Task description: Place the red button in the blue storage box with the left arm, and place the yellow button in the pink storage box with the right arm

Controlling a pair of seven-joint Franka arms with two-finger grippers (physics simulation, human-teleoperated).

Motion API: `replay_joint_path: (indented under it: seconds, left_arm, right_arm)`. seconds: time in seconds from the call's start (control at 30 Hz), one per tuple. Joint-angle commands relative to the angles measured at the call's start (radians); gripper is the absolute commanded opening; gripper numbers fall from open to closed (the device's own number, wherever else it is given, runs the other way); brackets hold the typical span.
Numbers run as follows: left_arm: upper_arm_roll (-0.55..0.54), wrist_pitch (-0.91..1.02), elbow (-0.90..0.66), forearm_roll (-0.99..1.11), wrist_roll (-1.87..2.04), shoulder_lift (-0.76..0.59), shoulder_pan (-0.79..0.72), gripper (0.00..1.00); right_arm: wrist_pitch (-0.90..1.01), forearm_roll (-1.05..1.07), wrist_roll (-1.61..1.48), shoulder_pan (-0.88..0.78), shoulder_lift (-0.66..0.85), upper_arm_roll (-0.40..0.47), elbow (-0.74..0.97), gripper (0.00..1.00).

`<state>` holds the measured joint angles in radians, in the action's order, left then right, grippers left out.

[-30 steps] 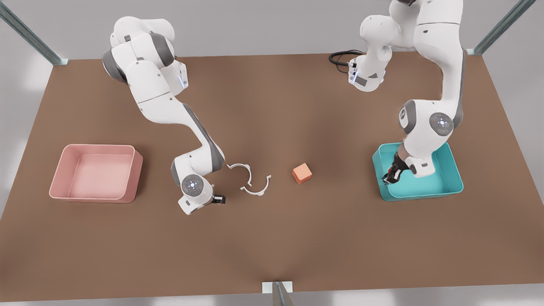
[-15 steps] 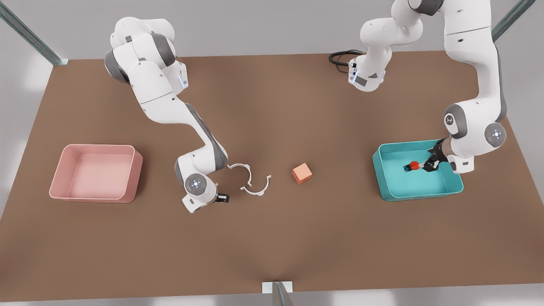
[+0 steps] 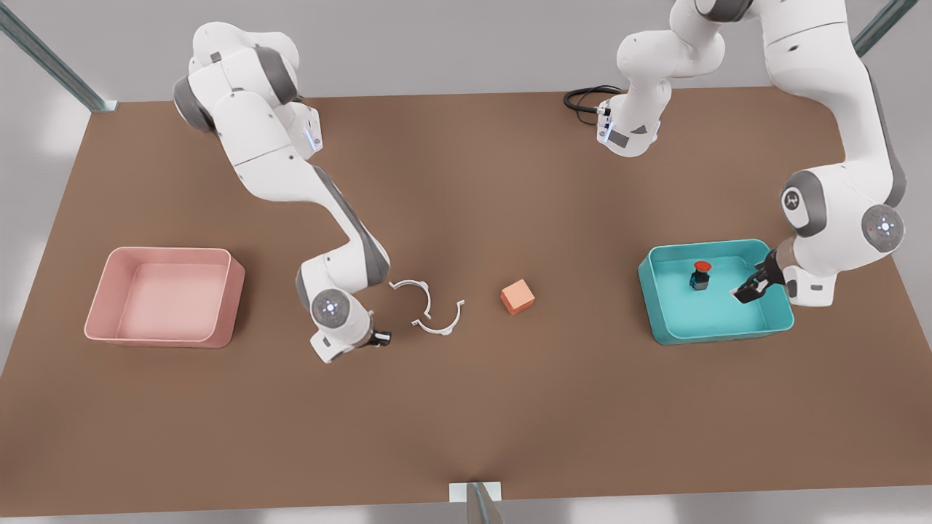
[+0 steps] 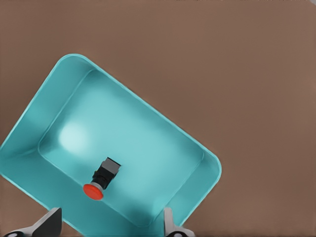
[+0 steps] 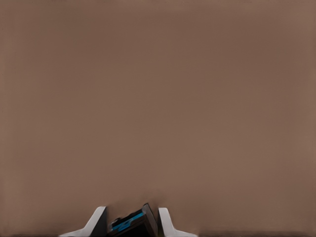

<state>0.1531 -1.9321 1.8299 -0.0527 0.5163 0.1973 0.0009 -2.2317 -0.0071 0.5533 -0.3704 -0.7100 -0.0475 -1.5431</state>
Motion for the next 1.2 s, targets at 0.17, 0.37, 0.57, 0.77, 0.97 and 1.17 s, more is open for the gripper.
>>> replay_joint_path:
  seconds: [0.17,0.37,0.57,0.77,0.97,1.17]
  left_arm:
    - [-0.001,0.114,-0.172,-0.001,-0.296,-0.025,-0.004,1.00]
    - [-0.001,0.234,-0.253,0.004,-0.625,-0.119,-0.045,1.00]
    - [-0.001,0.234,-0.253,0.005,-0.627,-0.118,-0.045,1.00]
    - [-0.001,0.234,-0.253,0.005,-0.624,-0.115,-0.053,1.00]
    - [-0.001,0.234,-0.251,0.004,-0.622,-0.113,-0.053,1.00]
    - [-0.001,0.234,-0.251,0.004,-0.621,-0.113,-0.061,1.00]
  right_arm:
    - [0.066,-0.028,0.001,0.022,0.069,0.001,0.001,0.32]
    - [0.149,-0.028,-0.145,0.113,0.158,0.001,-0.029,0.32]
    - [0.253,-0.028,-0.314,0.220,0.316,0.001,-0.158,0.32]
    - [0.253,-0.030,-0.529,0.360,0.443,0.001,-0.324,0.32]
    - [0.253,-0.063,-0.659,0.488,0.501,0.001,-0.396,0.33]
    - [0.238,-0.102,-0.816,0.608,0.498,0.003,-0.397,0.33]
